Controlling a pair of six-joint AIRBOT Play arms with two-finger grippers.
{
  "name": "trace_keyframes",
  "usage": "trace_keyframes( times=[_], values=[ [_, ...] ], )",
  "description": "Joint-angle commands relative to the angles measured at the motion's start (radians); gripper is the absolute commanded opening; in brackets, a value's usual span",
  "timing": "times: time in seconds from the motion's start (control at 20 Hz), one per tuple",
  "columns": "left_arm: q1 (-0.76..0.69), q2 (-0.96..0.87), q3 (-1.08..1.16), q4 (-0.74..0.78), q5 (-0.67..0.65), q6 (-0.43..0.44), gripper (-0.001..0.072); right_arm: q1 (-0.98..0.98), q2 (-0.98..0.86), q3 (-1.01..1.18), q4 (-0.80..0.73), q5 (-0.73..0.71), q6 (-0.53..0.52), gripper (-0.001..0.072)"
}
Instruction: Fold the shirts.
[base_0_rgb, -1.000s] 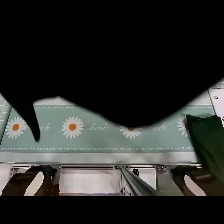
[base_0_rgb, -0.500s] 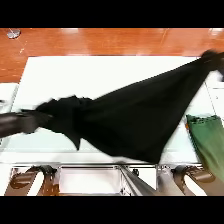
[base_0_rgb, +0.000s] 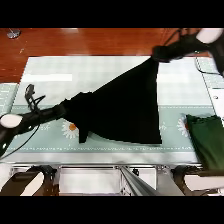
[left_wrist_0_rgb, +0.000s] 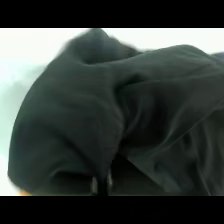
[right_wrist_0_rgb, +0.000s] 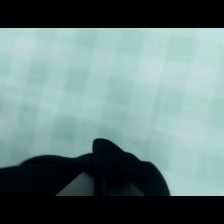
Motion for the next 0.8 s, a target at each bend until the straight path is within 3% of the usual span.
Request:
trace_keyframes(
  times=[0.0,0.05,0.15,0.25,0.4,0.45,0.6,0.75],
  values=[
    [-0.030,-0.260,0.165,-0.025,0.047,0.031,0.0711,-0.011,-0.274,0.242,0.179,0.003,0.086,0.0372],
    [-0.015,-0.311,0.236,-0.008,-0.028,0.028,0.0705,-0.032,-0.307,0.269,0.264,0.008,0.087,0.0622],
    [0.061,-0.359,0.380,0.090,-0.221,0.012,0.0705,-0.107,-0.308,0.270,0.386,0.064,0.077,0.0624],
    [0.185,-0.352,0.488,0.203,-0.391,-0.044,0.0705,-0.220,-0.265,0.270,0.385,0.220,0.037,0.0624],
    [0.353,-0.294,0.482,0.211,-0.530,-0.052,0.0704,-0.371,-0.158,0.206,0.178,0.478,-0.037,0.0624],
    [0.376,-0.272,0.432,0.179,-0.575,-0.050,0.0703,-0.407,-0.105,0.134,0.099,0.496,-0.044,0.0624],
    [0.315,-0.222,0.203,-0.100,-0.678,0.139,0.0701,-0.492,0.104,-0.262,0.088,0.327,-0.067,0.0624],
    [0.143,-0.215,0.047,-0.232,-0.497,0.226,0.0700,-0.511,0.298,-0.669,0.175,0.126,-0.151,0.0623]
  ],
)
